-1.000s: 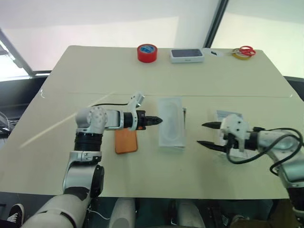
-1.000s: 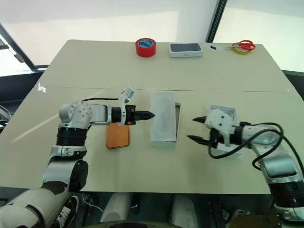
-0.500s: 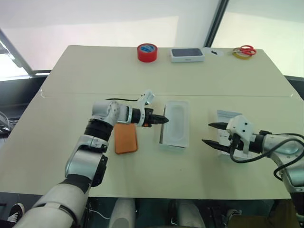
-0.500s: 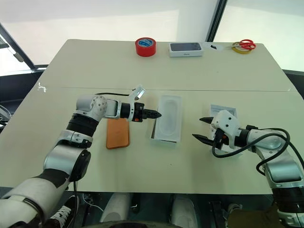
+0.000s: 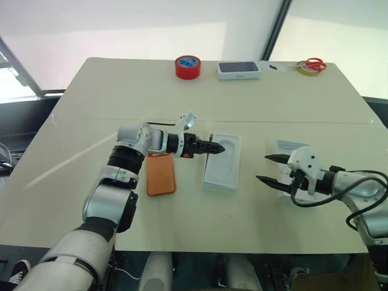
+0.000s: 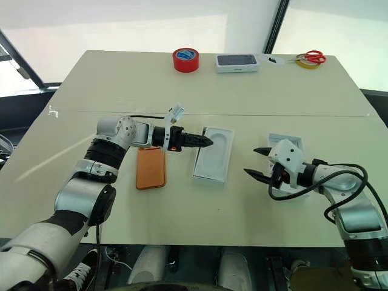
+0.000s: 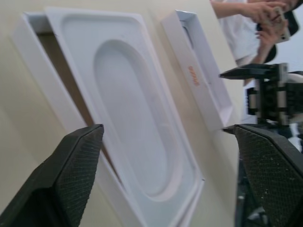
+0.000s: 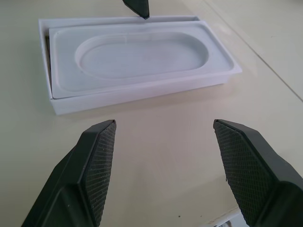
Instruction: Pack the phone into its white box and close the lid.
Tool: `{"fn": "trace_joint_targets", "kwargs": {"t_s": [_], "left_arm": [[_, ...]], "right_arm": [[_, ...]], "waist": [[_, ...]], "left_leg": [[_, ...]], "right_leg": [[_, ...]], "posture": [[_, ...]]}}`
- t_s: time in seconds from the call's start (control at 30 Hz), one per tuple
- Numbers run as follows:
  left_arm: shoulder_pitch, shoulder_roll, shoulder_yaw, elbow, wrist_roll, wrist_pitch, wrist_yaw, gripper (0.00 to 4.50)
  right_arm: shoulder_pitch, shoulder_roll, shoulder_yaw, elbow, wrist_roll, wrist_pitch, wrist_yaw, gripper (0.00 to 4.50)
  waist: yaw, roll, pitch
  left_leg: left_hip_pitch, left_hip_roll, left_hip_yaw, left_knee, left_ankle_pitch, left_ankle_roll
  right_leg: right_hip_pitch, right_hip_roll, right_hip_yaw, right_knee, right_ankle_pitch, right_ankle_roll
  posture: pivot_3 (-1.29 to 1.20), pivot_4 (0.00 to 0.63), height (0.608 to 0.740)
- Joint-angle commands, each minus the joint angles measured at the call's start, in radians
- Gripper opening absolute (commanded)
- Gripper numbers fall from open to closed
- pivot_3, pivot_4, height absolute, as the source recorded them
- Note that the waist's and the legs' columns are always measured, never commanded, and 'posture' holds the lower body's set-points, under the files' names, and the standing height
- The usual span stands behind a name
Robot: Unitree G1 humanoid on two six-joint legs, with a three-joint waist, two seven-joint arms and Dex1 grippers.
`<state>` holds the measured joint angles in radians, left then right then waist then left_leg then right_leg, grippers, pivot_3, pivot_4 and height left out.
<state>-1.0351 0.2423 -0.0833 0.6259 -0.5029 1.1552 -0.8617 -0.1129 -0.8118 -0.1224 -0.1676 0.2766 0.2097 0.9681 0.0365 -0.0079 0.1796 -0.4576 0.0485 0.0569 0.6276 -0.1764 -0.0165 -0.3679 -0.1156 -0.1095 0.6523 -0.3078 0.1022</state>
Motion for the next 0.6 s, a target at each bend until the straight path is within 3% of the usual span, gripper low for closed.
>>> {"fn": "trace_joint_targets", "kwargs": {"t_s": [0.03,0.23,0.33,0.37,0.5,0.6], "left_arm": [[-0.013,0.043,0.029,-0.1,-0.016,0.018,-0.011,4.48],[0.093,0.089,0.102,-0.322,0.003,-0.216,0.013,4.48],[0.251,0.122,0.134,-0.403,0.082,-0.567,-0.012,4.5],[0.297,0.138,0.13,-0.415,0.105,-0.641,-0.026,4.5],[0.424,0.192,0.172,-0.453,0.086,-0.706,-0.044,4.5],[0.525,0.243,0.193,-0.5,0.088,-0.809,-0.099,4.5]], "right_arm": [[-0.024,0.005,0.001,0.001,-0.002,-0.012,-0.008,3.46],[-0.105,0.057,0.035,0.023,-0.018,-0.005,-0.063,3.46],[-0.211,0.134,0.112,0.063,-0.113,-0.025,-0.162,2.55],[-0.239,0.157,0.14,0.075,-0.143,-0.021,-0.188,2.05],[-0.308,0.216,0.224,0.124,-0.227,-0.03,-0.233,0.03],[-0.35,0.208,0.285,0.164,-0.3,-0.058,-0.223,0.03]], "waist": [[-0.001,0.0,0.0],[0.0,0.0,0.0],[-0.013,0.001,0.0],[-0.022,0.001,0.0],[-0.024,0.001,0.0],[-0.024,0.002,0.0]], "left_leg": [[-0.001,0.0,0.0,0.0,0.0,0.0],[-0.003,0.0,0.001,-0.001,0.001,-0.001],[-0.002,0.001,0.001,-0.001,0.003,-0.005],[-0.001,0.001,0.001,-0.001,0.003,-0.005],[-0.002,0.001,0.0,-0.001,0.003,-0.004],[-0.003,0.001,0.0,-0.001,0.002,-0.003]], "right_leg": [[-0.001,0.0,0.0,0.0,0.0,0.0],[-0.004,0.001,0.0,0.003,0.0,0.001],[-0.004,0.001,0.0,0.004,0.0,0.0],[-0.004,0.001,0.0,0.004,0.0,0.0],[-0.005,0.001,0.0,0.005,0.001,0.0],[-0.005,0.001,0.0,0.005,0.001,0.0]], "posture": [[0.0,0.15,0.74],[0.0,0.15,0.74],[0.0,0.15,0.74],[0.0,0.15,0.74],[0.0,0.15,0.74],[0.0,0.15,0.74]]}}
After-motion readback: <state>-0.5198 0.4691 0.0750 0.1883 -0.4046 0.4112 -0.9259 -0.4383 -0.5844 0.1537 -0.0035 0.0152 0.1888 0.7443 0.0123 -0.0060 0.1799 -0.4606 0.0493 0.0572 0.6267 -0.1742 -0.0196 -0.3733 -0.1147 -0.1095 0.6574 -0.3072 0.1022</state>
